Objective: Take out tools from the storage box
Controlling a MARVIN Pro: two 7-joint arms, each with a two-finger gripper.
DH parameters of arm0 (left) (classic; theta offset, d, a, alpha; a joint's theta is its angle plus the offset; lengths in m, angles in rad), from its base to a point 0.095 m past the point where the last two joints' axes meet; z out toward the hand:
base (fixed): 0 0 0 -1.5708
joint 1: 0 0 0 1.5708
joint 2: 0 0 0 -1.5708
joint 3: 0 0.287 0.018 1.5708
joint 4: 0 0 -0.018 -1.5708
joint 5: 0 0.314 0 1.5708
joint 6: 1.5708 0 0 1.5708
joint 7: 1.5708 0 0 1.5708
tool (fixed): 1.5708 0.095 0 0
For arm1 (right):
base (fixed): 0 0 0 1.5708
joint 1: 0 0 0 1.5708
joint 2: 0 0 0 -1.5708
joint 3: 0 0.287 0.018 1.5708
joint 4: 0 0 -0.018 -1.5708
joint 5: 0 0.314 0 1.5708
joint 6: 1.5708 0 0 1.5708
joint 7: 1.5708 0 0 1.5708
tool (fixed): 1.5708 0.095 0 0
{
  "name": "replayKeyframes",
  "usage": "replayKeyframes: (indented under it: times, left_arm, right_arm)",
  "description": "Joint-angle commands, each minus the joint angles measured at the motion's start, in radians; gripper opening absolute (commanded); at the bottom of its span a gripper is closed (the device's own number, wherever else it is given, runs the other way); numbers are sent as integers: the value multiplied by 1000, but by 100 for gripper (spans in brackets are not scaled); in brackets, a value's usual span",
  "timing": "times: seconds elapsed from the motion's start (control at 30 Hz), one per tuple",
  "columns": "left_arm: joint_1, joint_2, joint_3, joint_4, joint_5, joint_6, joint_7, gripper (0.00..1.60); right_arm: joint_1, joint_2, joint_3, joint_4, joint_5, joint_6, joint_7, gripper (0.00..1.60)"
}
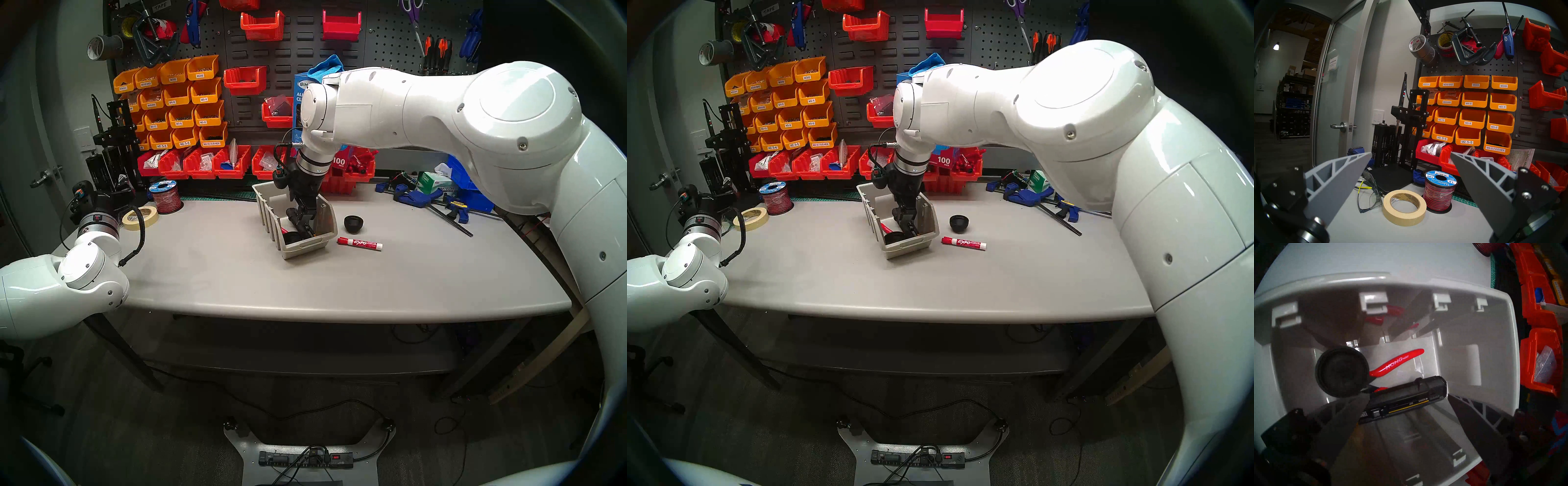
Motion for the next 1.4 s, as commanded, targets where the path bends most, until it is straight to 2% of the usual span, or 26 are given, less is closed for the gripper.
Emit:
replayKeyframes:
  times: [0.0,0.17,0.37,0.97,1.07,1.1,1.3,1.37]
  left_arm:
    - [-13,-1,-12,-2,6,-1,-2,160]
    - [-13,-1,-12,-2,6,-1,-2,160]
    - [-12,-1,-12,-2,6,-1,-2,160]
    - [-12,-1,-12,-2,6,-1,-2,160]
    - [-12,-1,-12,-2,6,-1,-2,160]
    - [-12,-1,-12,-2,6,-1,-2,160]
    - [-12,-1,-12,-2,6,-1,-2,160]
    - [-12,-1,-12,-2,6,-1,-2,160]
  right_arm:
    - [-17,-45,-14,74,-6,26,44,154]
    - [-39,-56,-55,104,-30,57,52,151]
    - [-56,-64,-69,121,-34,71,53,146]
    - [-140,-118,-43,271,-20,-2,52,131]
    - [-155,-121,-34,290,-19,-13,32,121]
    - [-161,-120,-28,299,-14,-13,29,111]
    - [-156,-101,-21,289,-3,-9,34,104]
    - [-150,-95,-16,280,5,-3,35,109]
